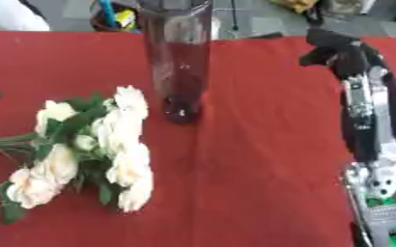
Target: Arrange flowers into the vase.
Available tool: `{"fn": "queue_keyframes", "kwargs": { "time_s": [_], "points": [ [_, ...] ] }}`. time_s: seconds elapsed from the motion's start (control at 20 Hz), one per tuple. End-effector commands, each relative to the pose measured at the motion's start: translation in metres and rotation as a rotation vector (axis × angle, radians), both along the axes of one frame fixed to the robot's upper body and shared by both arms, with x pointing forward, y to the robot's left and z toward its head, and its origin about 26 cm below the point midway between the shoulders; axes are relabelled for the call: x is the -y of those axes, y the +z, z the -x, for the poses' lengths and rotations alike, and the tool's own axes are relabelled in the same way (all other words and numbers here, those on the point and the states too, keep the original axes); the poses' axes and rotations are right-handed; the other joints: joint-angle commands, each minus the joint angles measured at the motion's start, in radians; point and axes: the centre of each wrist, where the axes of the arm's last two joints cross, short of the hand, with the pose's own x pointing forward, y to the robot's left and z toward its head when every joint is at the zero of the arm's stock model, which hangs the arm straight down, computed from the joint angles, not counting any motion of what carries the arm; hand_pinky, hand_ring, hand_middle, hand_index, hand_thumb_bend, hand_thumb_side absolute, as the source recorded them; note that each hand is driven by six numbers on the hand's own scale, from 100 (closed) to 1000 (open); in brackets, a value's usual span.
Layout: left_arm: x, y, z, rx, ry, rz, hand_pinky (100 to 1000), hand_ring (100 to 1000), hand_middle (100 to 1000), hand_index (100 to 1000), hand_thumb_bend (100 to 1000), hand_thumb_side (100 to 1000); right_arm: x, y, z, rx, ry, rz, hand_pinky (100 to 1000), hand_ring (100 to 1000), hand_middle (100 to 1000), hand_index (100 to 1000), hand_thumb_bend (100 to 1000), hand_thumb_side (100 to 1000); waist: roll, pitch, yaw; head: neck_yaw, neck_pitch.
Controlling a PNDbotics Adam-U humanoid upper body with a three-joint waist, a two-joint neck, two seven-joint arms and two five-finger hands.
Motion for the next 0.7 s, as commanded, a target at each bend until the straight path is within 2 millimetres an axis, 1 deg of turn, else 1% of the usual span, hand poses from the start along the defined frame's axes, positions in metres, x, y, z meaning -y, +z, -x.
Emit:
{"fn": "queue_keyframes", "kwargs": {
  "time_s": [0.05, 0.2, 0.4, 0.45, 0.55, 0.65, 0.7],
  "points": [
    [-0.007, 0.007, 0.003, 0.038, 0.026, -0.030, 709, 666, 782, 868, 100, 1000, 0.002, 0.007, 0.004, 0.026, 0.003, 0.014, 677, 846, 513, 740, 100, 1000, 0.005, -0.029, 0.002, 0.000, 0.004],
    [-0.021, 0.011, 0.004, 0.058, 0.075, -0.120, 711, 679, 791, 885, 100, 1000, 0.002, 0.007, 0.004, 0.024, 0.003, 0.019, 677, 845, 514, 740, 100, 1000, 0.013, -0.044, 0.003, 0.008, 0.002],
    [-0.037, 0.020, 0.006, 0.087, 0.163, -0.224, 711, 682, 792, 888, 100, 1000, 0.001, 0.007, 0.004, 0.025, 0.009, 0.017, 677, 845, 514, 740, 100, 1000, 0.010, -0.050, -0.004, 0.019, 0.002],
    [-0.039, 0.021, 0.006, 0.093, 0.181, -0.237, 715, 705, 804, 904, 100, 1000, 0.001, 0.007, 0.004, 0.026, 0.010, 0.016, 677, 844, 516, 740, 100, 1000, 0.010, -0.051, -0.004, 0.020, 0.003],
    [-0.045, 0.022, 0.007, 0.084, 0.218, -0.293, 722, 721, 811, 908, 100, 1000, 0.001, 0.006, 0.004, 0.020, 0.008, 0.021, 677, 842, 516, 740, 100, 1000, 0.015, -0.063, -0.001, 0.022, 0.021],
    [-0.053, 0.026, 0.009, 0.074, 0.261, -0.358, 724, 732, 815, 912, 100, 1000, 0.001, 0.006, 0.004, 0.019, 0.009, 0.024, 677, 841, 517, 741, 100, 1000, 0.017, -0.069, -0.001, 0.026, 0.033],
    [-0.056, 0.028, 0.009, 0.067, 0.283, -0.394, 725, 740, 819, 911, 100, 982, 0.001, 0.006, 0.004, 0.018, 0.009, 0.026, 677, 841, 517, 741, 100, 1000, 0.018, -0.072, -0.002, 0.028, 0.036]
  ]
}}
